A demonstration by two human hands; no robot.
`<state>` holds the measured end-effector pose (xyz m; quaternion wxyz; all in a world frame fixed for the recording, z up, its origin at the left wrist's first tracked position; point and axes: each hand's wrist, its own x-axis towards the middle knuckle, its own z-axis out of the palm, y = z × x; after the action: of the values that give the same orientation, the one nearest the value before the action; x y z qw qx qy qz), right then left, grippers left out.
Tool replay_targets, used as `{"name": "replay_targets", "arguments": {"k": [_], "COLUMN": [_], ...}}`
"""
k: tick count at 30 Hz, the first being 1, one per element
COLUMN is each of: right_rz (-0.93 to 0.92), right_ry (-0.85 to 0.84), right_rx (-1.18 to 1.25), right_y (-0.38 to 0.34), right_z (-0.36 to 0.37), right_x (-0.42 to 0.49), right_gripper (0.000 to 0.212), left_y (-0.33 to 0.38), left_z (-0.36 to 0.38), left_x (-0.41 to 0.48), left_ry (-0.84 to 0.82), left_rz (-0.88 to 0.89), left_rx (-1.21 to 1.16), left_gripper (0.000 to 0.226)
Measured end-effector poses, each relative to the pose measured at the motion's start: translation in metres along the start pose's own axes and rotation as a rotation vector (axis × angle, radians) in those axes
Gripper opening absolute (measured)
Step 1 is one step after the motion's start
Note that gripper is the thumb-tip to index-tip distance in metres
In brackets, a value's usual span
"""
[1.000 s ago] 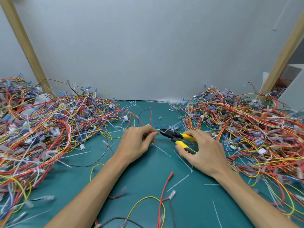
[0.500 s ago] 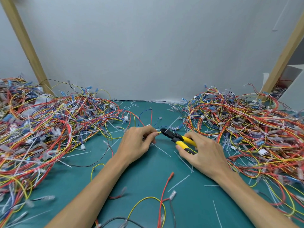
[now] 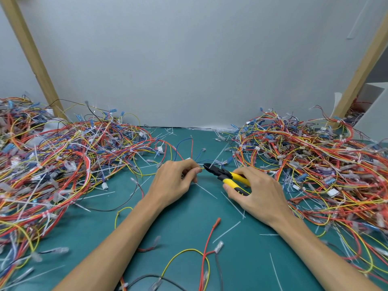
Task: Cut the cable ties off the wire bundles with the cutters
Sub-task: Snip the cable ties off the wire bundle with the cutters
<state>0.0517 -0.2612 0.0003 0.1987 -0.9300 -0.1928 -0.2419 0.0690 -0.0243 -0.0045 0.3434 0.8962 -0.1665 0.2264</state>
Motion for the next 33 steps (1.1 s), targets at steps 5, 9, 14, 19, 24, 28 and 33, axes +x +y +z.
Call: {"name": "replay_targets", "arguments": {"k": [5, 9, 14, 19, 24, 28, 33], "right_rz": [0.002, 0.013, 0.003, 0.017, 0.015, 0.033, 0.024], "right_ry": [-0.007, -0.003, 0.006, 0.024, 0.027, 0.010, 0.009], "right_rx": [-0.014, -0.012, -0.007, 0.012, 0.013, 0.042, 0.022], "right_y": [-0.0011, -0.0016, -0.0018, -0.0030, -0.0037, -0.0042, -0.0046], "right_z": [-0.0002, -0.0005, -0.0013, -0.0014, -0.0027, -0.0026, -0.0020], "right_x": [-0.0004, -0.0010, -0.0011, -0.0009, -0.0009, -0.0006, -0.0014], "right_gripper": [0.027, 0.029, 0.029, 0.027, 0.028, 0.028, 0.029], "left_y": [0.0013, 0.0015, 0.0004, 0.0006, 0.0008, 0.0014, 0.0044], "left_z": [-0.0007, -0.0008, -0.0004, 0.0000, -0.0002, -0.0008, -0.0015], "left_x": [-0.0001, -0.0004, 0.0000, -0.0002, -0.0005, -0.0007, -0.0011], "left_ry": [-0.006, -0.005, -0.007, -0.007, -0.013, -0.018, -0.061], "left_rz": [0.002, 0.004, 0.007, 0.008, 0.010, 0.008, -0.032], "left_rx": [-0.001, -0.004, 0.000, -0.010, -0.012, -0.005, 0.018], "left_gripper": [0.013, 0.013, 0.012, 0.013, 0.013, 0.013, 0.014]}}
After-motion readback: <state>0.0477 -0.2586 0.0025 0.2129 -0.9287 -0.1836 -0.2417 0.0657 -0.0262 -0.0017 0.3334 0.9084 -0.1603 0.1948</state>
